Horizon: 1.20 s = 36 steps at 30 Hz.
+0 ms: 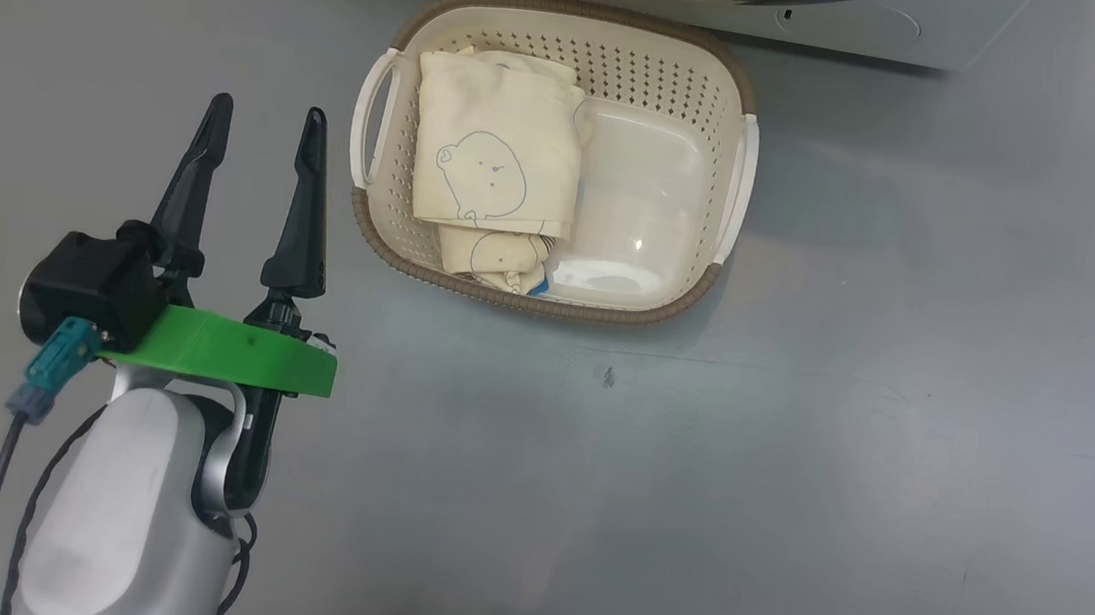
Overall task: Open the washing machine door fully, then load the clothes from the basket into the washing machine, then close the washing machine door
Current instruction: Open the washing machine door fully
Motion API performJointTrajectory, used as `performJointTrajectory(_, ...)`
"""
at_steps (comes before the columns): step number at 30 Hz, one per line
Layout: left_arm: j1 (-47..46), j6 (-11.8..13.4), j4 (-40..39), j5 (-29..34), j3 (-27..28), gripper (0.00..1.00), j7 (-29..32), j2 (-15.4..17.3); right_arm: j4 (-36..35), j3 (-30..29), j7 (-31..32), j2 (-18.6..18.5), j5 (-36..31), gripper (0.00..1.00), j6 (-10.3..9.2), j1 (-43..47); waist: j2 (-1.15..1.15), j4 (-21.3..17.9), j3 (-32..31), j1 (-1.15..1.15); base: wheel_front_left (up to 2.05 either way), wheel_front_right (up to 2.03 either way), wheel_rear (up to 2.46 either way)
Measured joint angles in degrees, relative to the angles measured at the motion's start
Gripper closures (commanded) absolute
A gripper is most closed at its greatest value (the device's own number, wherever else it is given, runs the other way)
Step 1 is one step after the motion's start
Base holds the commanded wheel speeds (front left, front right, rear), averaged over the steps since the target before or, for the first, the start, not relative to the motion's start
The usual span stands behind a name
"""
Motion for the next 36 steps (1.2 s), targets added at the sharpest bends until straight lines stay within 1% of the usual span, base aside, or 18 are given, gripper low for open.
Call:
performJointTrajectory(2,0.03,0.01,0.08,0.0,0.03,0.0,0.0,0.0,0.01,0.07,0.46,0.04,0.22,1.0,0.04,0.27,0.0,-0.12,-0.2,0.0,0.0,0.0,0.0)
performJointTrajectory(5,0.05,0.01,0.53,0.0,-0.01,0.0,0.0,0.0,-0.04,0.25,1.64,0.11,0.56,1.0,0.87,1.52,0.0,-0.46,-0.8,0.0,0.0,0.0,0.0)
performJointTrajectory(12,0.13,0.01,1.37,0.0,0.02,0.0,0.0,0.0,-0.48,0.8,4.19,0.59,1.72,1.0,2.1,4.9,0.0,-1.15,-2.42,0.0,0.0,0.0,0.0)
performJointTrajectory(19,0.83,0.01,1.85,0.02,0.09,0.0,0.0,0.0,-1.54,1.83,6.65,1.91,2.89,1.0,4.33,8.79,0.0,-1.7,-4.33,0.0,0.0,0.0,0.0)
performJointTrajectory(22,1.64,0.01,2.44,0.01,0.1,0.0,0.0,0.0,-2.02,2.43,7.6,2.68,3.11,1.0,5.0,10.81,0.0,-1.85,-5.4,0.0,0.0,0.0,0.0)
performJointTrajectory(25,2.3,0.01,3.12,0.02,0.1,0.0,0.0,0.0,-2.46,2.77,8.17,3.59,3.61,1.0,5.28,12.83,0.0,-1.95,-6.61,0.0,0.0,0.0,0.0)
performJointTrajectory(28,3.03,0.0,3.52,0.01,0.08,0.0,0.0,0.01,-2.87,3.21,8.96,4.04,4.02,1.0,5.98,14.88,0.0,-1.99,-7.95,0.0,0.0,0.0,0.0)
performJointTrajectory(36,5.56,-0.02,4.14,0.03,0.41,0.0,0.0,0.02,-4.3,4.86,10.85,6.22,4.94,1.0,6.5,20.37,0.0,-1.62,-11.75,0.0,0.0,0.0,0.0)
